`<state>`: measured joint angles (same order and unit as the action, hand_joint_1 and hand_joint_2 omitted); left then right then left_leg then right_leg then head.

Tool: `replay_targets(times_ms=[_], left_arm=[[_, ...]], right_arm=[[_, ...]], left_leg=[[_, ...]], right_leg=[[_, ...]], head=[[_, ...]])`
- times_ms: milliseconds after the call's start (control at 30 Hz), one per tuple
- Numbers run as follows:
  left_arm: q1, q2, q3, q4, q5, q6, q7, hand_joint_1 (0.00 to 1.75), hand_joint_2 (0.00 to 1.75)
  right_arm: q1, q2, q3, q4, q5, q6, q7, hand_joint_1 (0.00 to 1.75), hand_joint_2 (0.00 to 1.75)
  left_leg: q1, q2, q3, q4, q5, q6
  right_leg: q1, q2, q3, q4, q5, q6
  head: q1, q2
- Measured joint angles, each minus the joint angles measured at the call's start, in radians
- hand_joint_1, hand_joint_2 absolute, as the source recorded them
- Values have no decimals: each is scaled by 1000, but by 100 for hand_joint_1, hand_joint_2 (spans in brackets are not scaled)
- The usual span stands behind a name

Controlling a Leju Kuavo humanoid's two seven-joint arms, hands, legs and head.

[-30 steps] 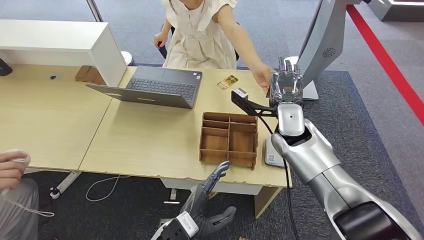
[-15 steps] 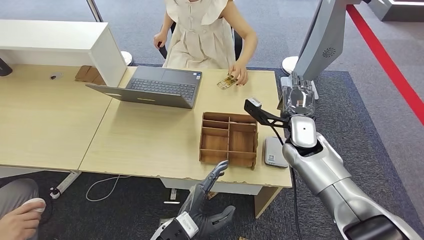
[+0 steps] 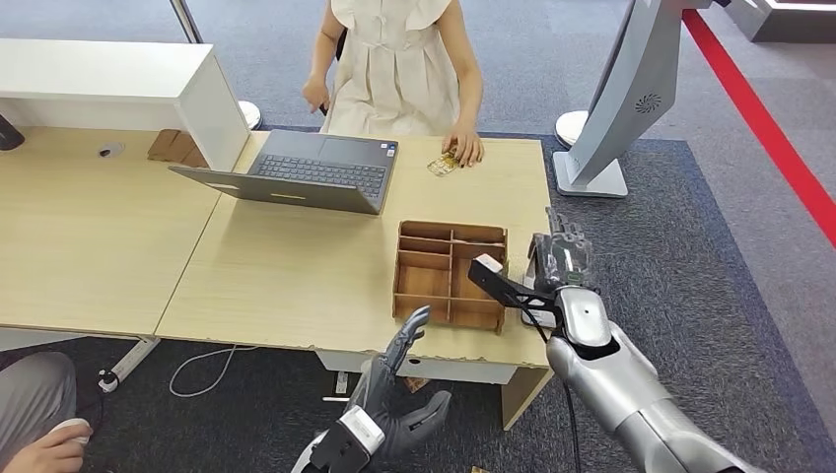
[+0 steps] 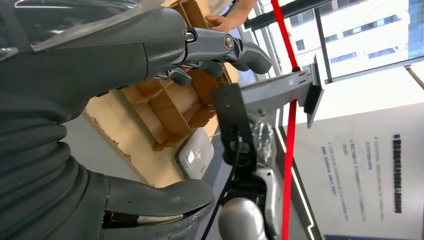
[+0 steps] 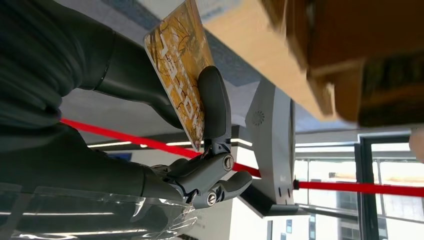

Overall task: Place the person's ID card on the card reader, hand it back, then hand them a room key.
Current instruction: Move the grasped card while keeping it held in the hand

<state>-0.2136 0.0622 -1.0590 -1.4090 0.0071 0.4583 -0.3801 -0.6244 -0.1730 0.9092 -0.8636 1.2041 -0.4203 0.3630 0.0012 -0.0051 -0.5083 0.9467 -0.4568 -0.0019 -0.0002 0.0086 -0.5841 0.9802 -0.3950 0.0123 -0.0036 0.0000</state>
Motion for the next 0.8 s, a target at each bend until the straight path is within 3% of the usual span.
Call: replay_targets(times_ms=[500, 800], left_arm=[[12, 2, 16, -19, -6, 48, 4, 0, 175], [20, 4, 25, -28, 5, 134, 3, 0, 175]], right_arm=[[33, 90, 8, 143, -25, -24, -87, 175, 175], [24, 154, 11, 228, -39, -47, -150, 175, 175]], left_leg=[[0, 0, 0, 0, 0, 0], [0, 0, 0, 0, 0, 0]], right_leg=[[0, 0, 0, 0, 0, 0], [0, 0, 0, 0, 0, 0]], head=[[0, 0], [0, 0]])
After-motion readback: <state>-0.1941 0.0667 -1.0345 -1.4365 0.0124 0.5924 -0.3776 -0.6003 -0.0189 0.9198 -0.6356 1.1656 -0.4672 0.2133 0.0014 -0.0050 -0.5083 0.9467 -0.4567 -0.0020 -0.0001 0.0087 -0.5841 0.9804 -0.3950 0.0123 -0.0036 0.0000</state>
